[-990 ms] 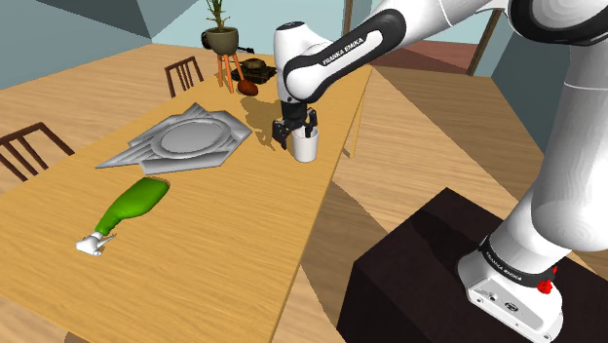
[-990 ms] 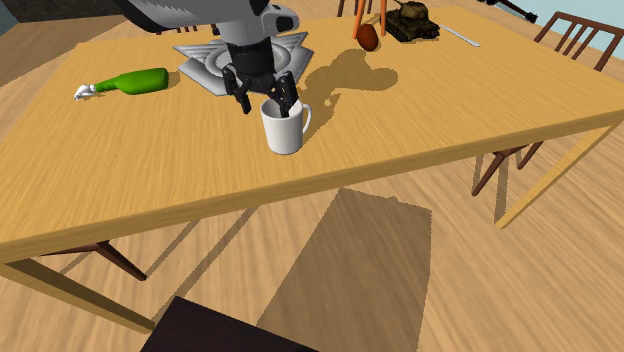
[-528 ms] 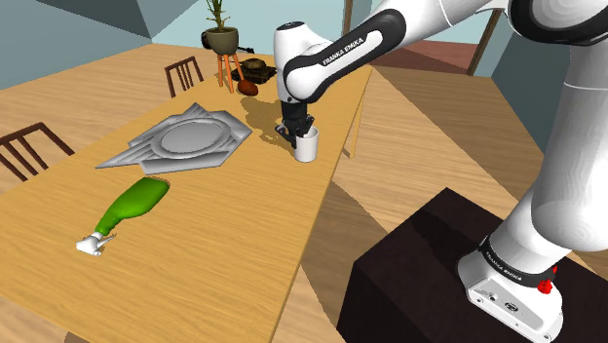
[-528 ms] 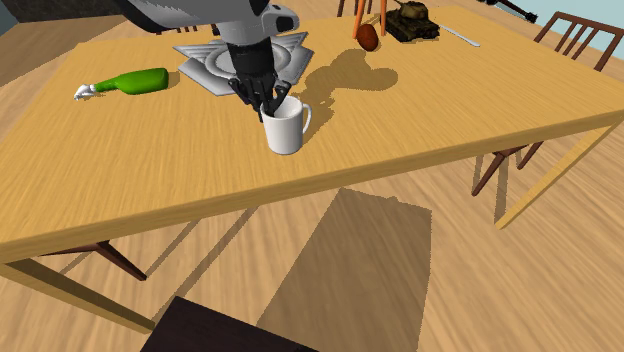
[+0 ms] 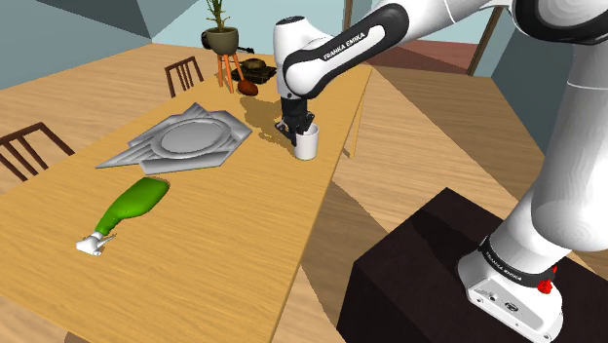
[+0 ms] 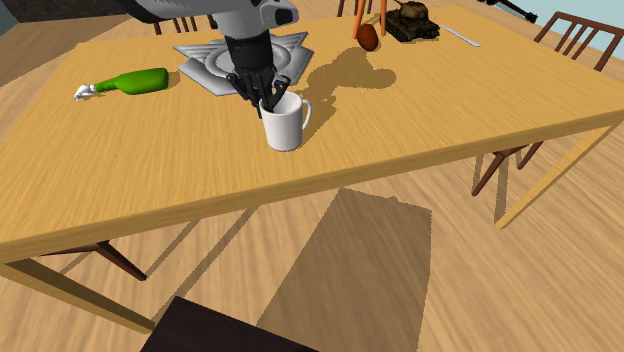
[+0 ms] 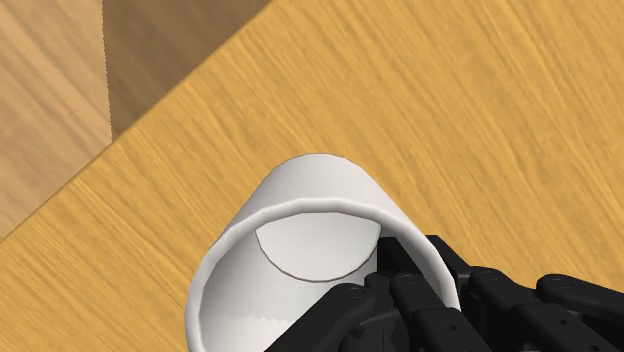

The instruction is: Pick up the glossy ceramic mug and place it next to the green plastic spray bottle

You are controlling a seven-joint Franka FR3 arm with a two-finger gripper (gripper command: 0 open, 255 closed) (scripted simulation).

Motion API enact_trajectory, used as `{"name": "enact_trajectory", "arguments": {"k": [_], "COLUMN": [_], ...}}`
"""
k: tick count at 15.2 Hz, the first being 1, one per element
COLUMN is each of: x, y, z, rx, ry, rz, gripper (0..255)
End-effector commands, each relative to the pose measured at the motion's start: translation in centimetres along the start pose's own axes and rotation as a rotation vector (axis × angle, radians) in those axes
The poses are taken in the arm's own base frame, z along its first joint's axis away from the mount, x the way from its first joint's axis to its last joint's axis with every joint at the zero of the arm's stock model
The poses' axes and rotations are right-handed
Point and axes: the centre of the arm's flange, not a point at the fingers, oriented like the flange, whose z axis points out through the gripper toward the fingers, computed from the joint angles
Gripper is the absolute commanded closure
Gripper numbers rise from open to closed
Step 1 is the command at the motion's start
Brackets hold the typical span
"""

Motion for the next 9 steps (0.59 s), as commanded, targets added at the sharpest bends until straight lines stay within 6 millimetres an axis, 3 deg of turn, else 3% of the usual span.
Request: {"name": "enact_trajectory", "arguments": {"k": [1, 9], "x": [0.1, 0.3], "y": [0.1, 0.3], "z": [-1.0, -5.2], "rx": [0.000, 0.000], "ry": [0.000, 0.000], "rz": [0.000, 0.000], "gripper": [255, 255]}}
